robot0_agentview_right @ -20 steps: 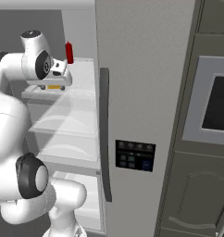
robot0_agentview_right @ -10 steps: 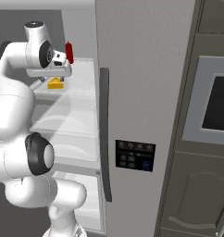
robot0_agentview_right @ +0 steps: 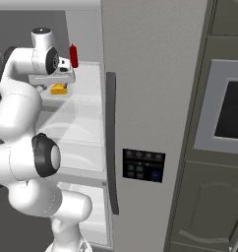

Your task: Pick the cheese from the fridge and the cheese grater from the cabinet and place them next to the salad bowl.

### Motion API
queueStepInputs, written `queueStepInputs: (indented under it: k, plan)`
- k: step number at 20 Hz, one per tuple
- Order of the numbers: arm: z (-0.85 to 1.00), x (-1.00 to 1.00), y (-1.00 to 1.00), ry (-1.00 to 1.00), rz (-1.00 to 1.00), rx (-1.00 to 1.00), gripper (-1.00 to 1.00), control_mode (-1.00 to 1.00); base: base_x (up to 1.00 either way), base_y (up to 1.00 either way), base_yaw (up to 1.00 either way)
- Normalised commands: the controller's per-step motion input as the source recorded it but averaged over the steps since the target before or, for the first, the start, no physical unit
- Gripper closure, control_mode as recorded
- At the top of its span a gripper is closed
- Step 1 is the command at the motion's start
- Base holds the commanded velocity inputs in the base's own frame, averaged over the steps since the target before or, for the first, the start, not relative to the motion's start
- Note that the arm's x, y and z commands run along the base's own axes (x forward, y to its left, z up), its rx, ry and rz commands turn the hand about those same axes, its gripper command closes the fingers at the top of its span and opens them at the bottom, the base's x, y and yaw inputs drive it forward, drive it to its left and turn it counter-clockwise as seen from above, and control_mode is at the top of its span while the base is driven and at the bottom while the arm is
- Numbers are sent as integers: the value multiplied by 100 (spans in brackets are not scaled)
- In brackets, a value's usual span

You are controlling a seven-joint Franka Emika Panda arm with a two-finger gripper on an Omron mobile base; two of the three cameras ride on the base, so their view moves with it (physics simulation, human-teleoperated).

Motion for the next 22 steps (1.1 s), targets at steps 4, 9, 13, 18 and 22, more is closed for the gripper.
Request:
queueStepInputs:
  k: [4, 9, 13, 18, 22]
  plan:
    - [-11, 41, 25, 0, 4, 0, -100, -100, 0, 0, 0]
    - [-3, 44, 27, 0, 1, 0, -100, -100, 0, 0, 0]
    - [0, 49, 10, 0, 0, 0, -100, -100, 0, 0, 0]
    - [0, 26, 0, 0, 0, 0, -100, -100, 0, 0, 0]
    - [-7, 28, 0, 0, 0, 0, -100, -100, 0, 0, 0]
